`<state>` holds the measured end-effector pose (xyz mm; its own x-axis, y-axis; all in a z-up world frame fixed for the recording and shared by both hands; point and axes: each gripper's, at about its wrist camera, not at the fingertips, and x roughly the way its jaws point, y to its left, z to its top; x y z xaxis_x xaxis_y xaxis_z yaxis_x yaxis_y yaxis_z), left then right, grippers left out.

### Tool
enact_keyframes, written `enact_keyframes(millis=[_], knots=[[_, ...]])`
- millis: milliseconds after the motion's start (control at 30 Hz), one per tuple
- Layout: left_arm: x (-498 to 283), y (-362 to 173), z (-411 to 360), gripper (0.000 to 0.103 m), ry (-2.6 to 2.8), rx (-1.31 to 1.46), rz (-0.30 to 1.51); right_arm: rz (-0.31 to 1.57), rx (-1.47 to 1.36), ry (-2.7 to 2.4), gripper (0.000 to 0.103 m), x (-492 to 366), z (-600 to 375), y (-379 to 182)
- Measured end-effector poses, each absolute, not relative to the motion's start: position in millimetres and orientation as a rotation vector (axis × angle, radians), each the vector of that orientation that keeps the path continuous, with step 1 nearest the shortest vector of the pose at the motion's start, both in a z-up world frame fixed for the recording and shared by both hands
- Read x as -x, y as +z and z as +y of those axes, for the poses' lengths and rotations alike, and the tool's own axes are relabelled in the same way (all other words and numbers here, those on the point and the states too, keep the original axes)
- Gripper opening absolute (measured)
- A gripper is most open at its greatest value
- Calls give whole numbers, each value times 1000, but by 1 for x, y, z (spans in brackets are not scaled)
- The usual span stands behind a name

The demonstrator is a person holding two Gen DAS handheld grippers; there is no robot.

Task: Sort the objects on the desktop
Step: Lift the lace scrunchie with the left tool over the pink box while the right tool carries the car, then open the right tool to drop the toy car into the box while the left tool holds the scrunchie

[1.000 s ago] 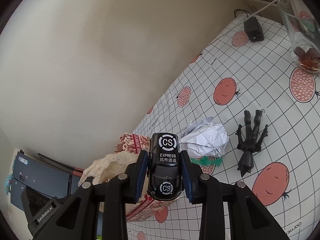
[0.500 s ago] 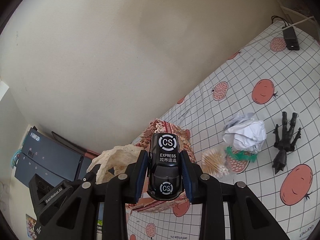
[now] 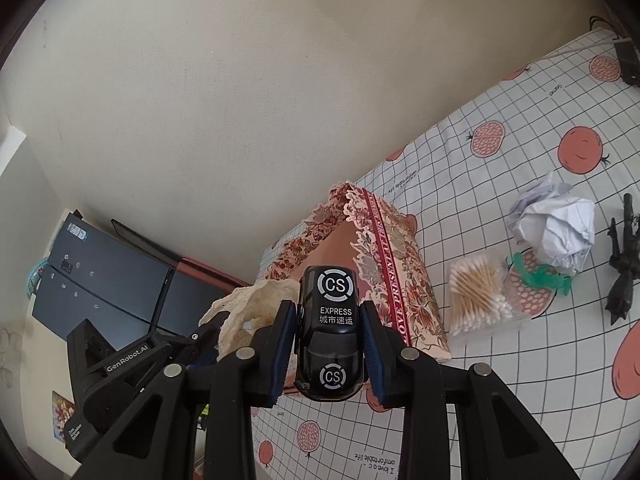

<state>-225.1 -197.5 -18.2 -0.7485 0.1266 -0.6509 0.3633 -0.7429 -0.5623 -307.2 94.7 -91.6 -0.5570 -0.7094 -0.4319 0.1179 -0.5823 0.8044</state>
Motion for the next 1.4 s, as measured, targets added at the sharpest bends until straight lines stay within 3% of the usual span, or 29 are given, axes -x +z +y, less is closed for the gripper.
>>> enact_keyframes(millis=[1400], knots=[[219,-55,-260,11,-2417,-1075,1235,-950,-1163,-2122,35,325,29,-115]])
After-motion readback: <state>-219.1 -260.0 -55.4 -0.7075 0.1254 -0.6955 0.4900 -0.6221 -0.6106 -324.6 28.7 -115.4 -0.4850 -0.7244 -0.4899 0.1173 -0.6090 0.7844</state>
